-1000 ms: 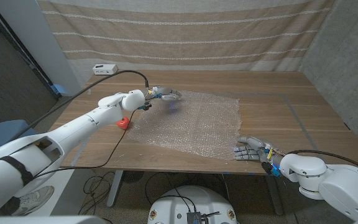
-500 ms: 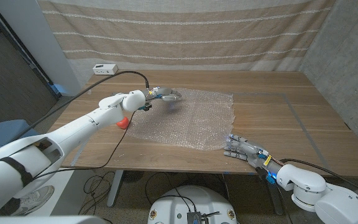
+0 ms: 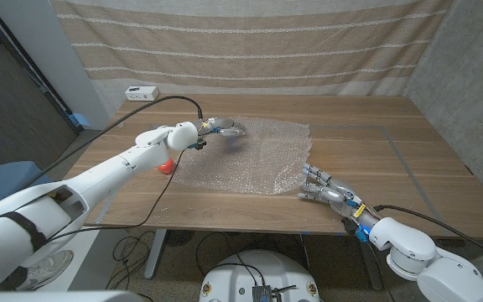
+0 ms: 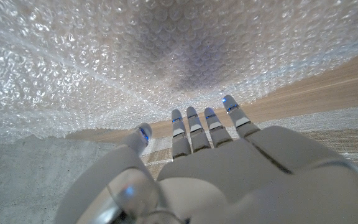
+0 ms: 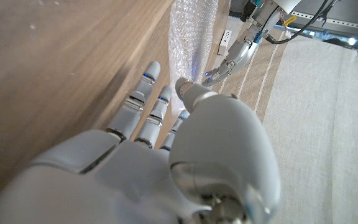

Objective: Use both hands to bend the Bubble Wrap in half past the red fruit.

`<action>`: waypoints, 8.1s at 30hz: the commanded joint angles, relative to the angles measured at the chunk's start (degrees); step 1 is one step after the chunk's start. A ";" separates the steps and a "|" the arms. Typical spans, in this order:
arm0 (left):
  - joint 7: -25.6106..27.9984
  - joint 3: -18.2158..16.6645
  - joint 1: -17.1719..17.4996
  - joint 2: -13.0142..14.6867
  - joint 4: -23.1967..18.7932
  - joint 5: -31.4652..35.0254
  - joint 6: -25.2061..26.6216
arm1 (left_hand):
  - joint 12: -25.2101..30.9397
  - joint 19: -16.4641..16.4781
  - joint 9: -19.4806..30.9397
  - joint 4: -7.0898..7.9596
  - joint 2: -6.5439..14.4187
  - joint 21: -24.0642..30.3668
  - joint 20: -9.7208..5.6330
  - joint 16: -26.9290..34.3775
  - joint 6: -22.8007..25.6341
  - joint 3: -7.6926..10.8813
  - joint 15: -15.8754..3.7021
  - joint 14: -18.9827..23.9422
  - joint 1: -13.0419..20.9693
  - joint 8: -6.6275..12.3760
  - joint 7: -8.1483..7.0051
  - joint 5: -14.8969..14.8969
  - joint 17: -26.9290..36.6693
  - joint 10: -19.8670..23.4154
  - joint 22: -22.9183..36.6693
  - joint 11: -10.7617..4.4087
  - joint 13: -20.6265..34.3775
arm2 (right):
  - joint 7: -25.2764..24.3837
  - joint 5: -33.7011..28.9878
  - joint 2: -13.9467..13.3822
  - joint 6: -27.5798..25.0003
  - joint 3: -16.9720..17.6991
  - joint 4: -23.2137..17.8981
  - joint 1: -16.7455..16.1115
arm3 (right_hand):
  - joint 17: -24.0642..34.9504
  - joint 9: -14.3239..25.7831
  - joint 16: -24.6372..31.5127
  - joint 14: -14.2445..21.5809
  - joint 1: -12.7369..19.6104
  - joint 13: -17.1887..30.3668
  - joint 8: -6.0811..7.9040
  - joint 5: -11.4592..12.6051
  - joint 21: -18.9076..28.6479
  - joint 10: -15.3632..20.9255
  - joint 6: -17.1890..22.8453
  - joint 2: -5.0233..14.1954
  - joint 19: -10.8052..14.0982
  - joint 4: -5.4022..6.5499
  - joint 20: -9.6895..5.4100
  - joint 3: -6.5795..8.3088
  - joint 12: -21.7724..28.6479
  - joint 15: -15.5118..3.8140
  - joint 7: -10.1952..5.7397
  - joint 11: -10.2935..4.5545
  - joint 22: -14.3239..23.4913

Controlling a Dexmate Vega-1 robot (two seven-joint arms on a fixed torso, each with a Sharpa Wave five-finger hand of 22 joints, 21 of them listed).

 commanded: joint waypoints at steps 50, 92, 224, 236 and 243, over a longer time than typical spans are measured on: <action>-3.06 -3.40 0.41 0.87 -0.87 -0.82 1.88 | 0.44 9.54 1.04 -6.81 2.64 -0.83 0.99 -0.94 16.18 7.98 0.36 12.61 4.72 0.91 5.19 0.92 0.34 12.66 0.47 1.25 1.83 | -33.71 -45.60 7.75 -8.80 -4.08 -10.06 -1.72 | 5.50 0.95 10.51 27.89 8.95 4.89 3.97 0.96 22.29 31.26 34.18 -3.55 12.14 -0.80 -7.86 -5.34 8.00 -7.26 12.70 14.95 0.78; -6.77 0.77 -1.17 -0.20 -0.31 -4.39 2.87 | -0.25 9.17 0.67 -4.90 2.38 -1.42 0.42 -0.44 17.04 7.97 -0.12 11.70 5.24 0.04 5.02 -0.01 0.05 14.16 0.46 0.34 1.10 | -11.06 -56.00 -0.53 3.33 -14.37 -6.53 19.92 | 6.96 1.19 9.39 26.27 8.40 4.97 2.92 1.03 24.49 31.22 35.01 -4.22 9.02 -0.66 -8.55 -5.58 7.03 -8.07 11.61 14.03 -0.72; 36.02 -24.80 26.81 7.36 -22.94 -9.26 2.10 | -2.04 9.39 0.41 1.02 -1.57 -3.24 3.40 -0.49 1.53 0.61 1.34 11.41 0.75 -1.28 -1.00 -0.85 0.84 7.66 0.74 1.63 1.77 | -10.44 -36.40 10.54 13.42 -22.42 23.39 34.44 | 0.05 0.35 -4.47 -9.49 -25.04 0.11 -3.08 -0.67 19.46 -7.84 -3.19 -2.61 -17.23 10.48 -0.34 -5.09 -2.58 -0.13 8.71 13.35 -3.91; 28.13 -26.01 26.67 3.11 -12.97 -25.97 -19.20 | -2.46 6.94 -0.19 0.40 -1.23 -4.95 1.27 -1.22 -4.71 0.69 1.49 5.15 -0.47 -1.07 -0.84 -0.59 0.10 0.82 0.48 1.58 0.90 | -9.56 -29.55 13.98 24.82 -19.80 26.19 34.74 | -0.91 0.39 -4.41 -9.40 -32.33 0.10 -3.26 -0.67 18.38 -6.61 -2.06 -3.79 -16.68 13.58 0.15 -8.44 -2.64 1.50 10.31 15.41 -3.93; 22.01 -26.73 27.45 1.45 -10.16 -34.45 -24.11 | -2.52 6.07 -0.33 0.55 -0.78 -5.62 0.45 -1.27 -7.10 0.71 1.70 2.91 -0.99 -1.20 -0.19 -0.39 0.04 -1.48 0.40 0.99 0.55 | -6.79 -23.78 15.30 27.29 -18.59 27.76 34.80 | -1.14 0.39 -4.44 -9.47 -34.07 0.11 -3.37 -0.47 18.08 -6.50 -2.01 -3.46 -16.51 14.40 0.28 -8.97 -2.71 1.74 10.66 15.66 -3.92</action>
